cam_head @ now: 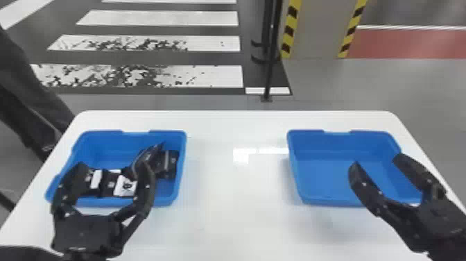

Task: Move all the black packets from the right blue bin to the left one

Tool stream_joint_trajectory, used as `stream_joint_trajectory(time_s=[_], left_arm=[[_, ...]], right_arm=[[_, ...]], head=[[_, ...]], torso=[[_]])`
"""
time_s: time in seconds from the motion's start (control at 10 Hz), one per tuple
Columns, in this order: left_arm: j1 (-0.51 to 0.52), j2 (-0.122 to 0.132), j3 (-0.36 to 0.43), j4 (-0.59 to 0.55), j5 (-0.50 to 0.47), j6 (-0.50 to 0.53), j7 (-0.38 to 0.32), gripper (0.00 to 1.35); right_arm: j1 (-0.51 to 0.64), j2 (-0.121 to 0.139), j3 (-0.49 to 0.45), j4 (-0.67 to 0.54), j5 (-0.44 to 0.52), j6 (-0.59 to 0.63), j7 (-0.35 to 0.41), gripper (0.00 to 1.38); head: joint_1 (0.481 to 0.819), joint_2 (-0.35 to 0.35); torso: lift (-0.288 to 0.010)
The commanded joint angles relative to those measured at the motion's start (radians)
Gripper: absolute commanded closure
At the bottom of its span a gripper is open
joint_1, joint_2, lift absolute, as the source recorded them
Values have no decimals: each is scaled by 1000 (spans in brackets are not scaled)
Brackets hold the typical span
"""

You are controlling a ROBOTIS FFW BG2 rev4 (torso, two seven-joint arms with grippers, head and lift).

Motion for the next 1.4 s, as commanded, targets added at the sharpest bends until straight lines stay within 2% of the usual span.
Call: stream_joint_trajectory(time_s=[0.0, 0.1, 0.3, 0.6, 1.3], left_arm=[[4, 16, -60, -86, 6, 168, 0, -2], [1, 21, -74, -91, 14, 219, 0, -2], [13, 4, -42, -91, 6, 197, 8, -2], [26, -1, -38, -91, -2, 146, 37, -2], [33, -3, -22, -91, -26, 123, 43, -2]], right_arm=[[16, 1, 0, -52, 32, 42, -8, 131], [13, 1, 0, -77, 59, 79, -12, 131], [13, 6, 0, -91, 79, 92, -14, 131], [16, 10, 0, -99, 85, 92, -24, 134], [30, 10, 0, -121, 93, 89, -49, 154]], head=[[695, -18], [695, -46], [695, -70], [695, -43], [695, -32]], torso=[[-140], [-140], [-140], [-140], [-140]])
